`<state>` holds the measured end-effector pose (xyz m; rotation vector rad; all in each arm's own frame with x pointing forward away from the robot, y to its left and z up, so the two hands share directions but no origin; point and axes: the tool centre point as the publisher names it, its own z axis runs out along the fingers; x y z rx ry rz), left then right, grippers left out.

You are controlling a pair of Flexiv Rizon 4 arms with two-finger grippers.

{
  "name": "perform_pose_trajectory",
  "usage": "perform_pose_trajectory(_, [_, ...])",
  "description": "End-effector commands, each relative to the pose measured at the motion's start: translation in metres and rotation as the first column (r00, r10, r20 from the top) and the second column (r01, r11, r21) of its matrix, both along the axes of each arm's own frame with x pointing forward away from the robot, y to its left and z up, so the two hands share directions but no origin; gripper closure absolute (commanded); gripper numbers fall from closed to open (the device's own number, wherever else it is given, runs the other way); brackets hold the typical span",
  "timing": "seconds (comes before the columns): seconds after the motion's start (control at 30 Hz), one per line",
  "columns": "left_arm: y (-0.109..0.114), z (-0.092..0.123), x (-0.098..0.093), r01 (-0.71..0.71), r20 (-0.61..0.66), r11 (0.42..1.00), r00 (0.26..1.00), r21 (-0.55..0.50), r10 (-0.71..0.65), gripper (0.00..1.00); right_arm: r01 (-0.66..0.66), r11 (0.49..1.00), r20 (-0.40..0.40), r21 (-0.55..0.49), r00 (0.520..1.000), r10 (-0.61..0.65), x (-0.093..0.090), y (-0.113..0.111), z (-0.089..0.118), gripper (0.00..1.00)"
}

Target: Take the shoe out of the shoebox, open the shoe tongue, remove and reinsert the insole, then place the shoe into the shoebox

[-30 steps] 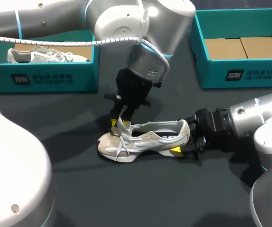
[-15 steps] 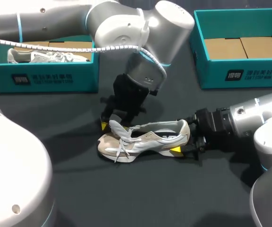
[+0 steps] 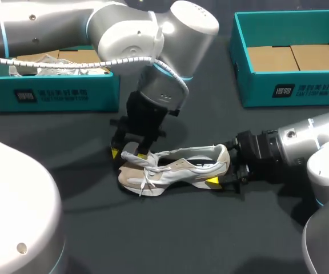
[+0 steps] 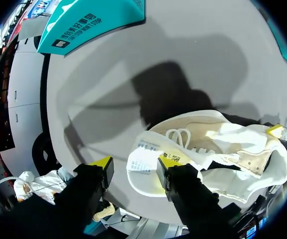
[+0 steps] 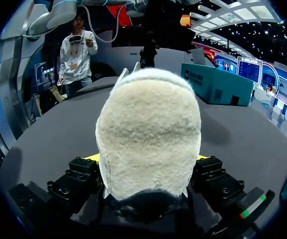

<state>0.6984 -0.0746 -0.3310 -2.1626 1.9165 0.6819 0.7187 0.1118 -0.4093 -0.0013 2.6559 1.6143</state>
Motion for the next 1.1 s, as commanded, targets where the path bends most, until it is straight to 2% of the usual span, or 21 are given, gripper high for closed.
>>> perform_pose_trajectory(0.03, [0.006,-0.015,-0.002,0.0,-0.008,1.0,1.0,-0.002,0.0,0.43,0.002,1.0,0.001,-0.003,1.0,-0.002,-0.001,0.002,-0.001,1.0])
perform_pose_trajectory(0.13, [0.008,-0.021,-0.004,0.001,-0.014,1.0,1.0,0.015,-0.001,0.44,0.002,1.0,0.001,-0.003,1.0,-0.002,-0.001,0.002,-0.001,1.0])
perform_pose_trajectory(0.23, [0.011,-0.014,-0.006,0.007,-0.015,1.0,1.0,0.0,-0.007,0.45,0.002,1.0,0.001,-0.003,1.0,-0.002,-0.001,0.002,-0.001,1.0])
perform_pose_trajectory(0.53, [0.01,0.048,-0.004,0.097,0.035,0.98,0.995,-0.173,-0.092,0.49,0.002,1.0,0.001,-0.003,1.0,-0.002,-0.001,0.002,-0.001,1.0])
perform_pose_trajectory(0.67, [-0.003,0.074,-0.001,0.146,0.084,0.959,0.988,-0.242,-0.129,0.49,0.002,1.0,0.001,-0.003,1.0,-0.002,-0.001,0.002,-0.001,1.0])
perform_pose_trajectory(0.77, [-0.012,0.085,-0.001,0.181,0.101,0.942,0.982,-0.282,-0.159,0.45,0.002,1.0,0.001,-0.003,1.0,-0.002,-0.001,0.002,-0.001,1.0])
perform_pose_trajectory(0.97, [-0.043,0.109,-0.006,0.305,0.123,0.877,0.952,-0.373,-0.278,0.37,0.002,1.0,0.001,-0.003,1.0,-0.002,-0.001,0.002,-0.001,1.0])
perform_pose_trajectory(1.03, [-0.052,0.114,-0.007,0.374,0.104,0.828,0.925,-0.418,-0.365,0.36,0.002,1.0,0.001,-0.003,1.0,-0.002,-0.001,0.002,-0.001,1.0])
perform_pose_trajectory(1.1, [-0.064,0.119,-0.009,0.442,0.101,0.773,0.888,-0.456,-0.449,0.4,0.002,1.0,0.001,-0.003,1.0,-0.002,-0.001,0.002,-0.001,1.0])
